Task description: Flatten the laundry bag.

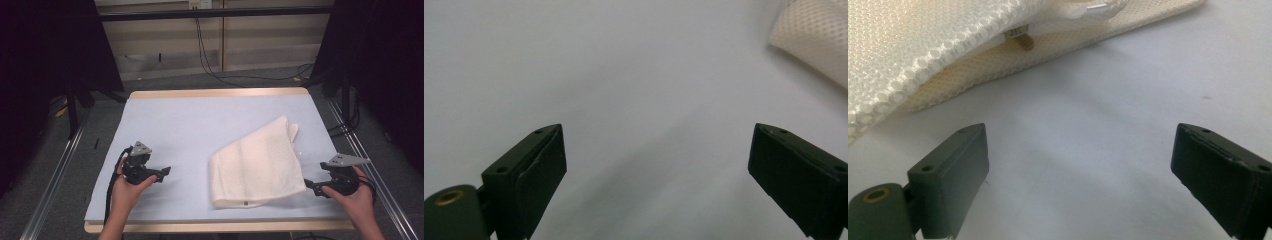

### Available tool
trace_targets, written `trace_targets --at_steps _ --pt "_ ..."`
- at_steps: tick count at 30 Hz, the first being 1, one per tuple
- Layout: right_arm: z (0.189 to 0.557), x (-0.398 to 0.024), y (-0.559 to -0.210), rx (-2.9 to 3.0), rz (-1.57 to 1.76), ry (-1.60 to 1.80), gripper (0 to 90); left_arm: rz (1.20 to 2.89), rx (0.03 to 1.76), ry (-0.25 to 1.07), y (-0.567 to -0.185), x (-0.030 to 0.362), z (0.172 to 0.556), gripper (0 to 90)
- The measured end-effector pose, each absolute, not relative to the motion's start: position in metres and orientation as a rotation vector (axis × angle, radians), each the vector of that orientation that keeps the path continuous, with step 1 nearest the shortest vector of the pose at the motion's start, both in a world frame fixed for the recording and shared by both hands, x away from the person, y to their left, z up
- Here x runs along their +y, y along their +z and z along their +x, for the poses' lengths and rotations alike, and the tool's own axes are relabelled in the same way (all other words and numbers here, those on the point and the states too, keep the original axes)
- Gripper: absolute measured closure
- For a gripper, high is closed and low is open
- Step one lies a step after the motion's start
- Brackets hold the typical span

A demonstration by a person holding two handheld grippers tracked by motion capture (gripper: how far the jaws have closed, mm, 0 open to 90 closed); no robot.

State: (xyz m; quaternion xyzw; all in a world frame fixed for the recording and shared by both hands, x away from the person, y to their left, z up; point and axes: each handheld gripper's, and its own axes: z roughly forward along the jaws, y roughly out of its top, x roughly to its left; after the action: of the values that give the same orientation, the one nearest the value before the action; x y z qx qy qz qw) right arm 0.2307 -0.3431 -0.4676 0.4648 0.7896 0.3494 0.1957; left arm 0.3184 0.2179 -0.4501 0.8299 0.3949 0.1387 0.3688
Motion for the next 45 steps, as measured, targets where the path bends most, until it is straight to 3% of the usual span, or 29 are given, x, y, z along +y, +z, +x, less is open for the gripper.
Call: trace_targets --at_steps 11,25,29,32,41,45 --pt "0.231 -0.338 -0.471 2.25 1.295 0.997 9.1 2.207 0.887 0.283 -0.448 0.184 0.312 7.7" --pt "0.232 -0.334 -0.471 2.256 1.288 1.003 11.1 2.269 0.603 0.156 -0.438 0.126 0.291 6.6" --pt "0.232 -0.334 -0.471 2.251 1.294 1.001 11.1 2.27 0.541 0.129 -0.44 0.11 0.286 20.8" --pt "0.232 -0.334 -0.472 2.249 1.306 1.004 11.1 2.27 0.499 0.113 -0.439 0.099 0.283 26.5" --pt "0.232 -0.335 -0.473 2.248 1.306 0.993 11.4 2.328 0.438 0.015 -0.444 0.08 0.278 26.3" --pt "0.232 -0.335 -0.473 2.247 1.303 0.993 11.6 2.335 0.449 -0.03 -0.444 0.079 0.276 30.2"
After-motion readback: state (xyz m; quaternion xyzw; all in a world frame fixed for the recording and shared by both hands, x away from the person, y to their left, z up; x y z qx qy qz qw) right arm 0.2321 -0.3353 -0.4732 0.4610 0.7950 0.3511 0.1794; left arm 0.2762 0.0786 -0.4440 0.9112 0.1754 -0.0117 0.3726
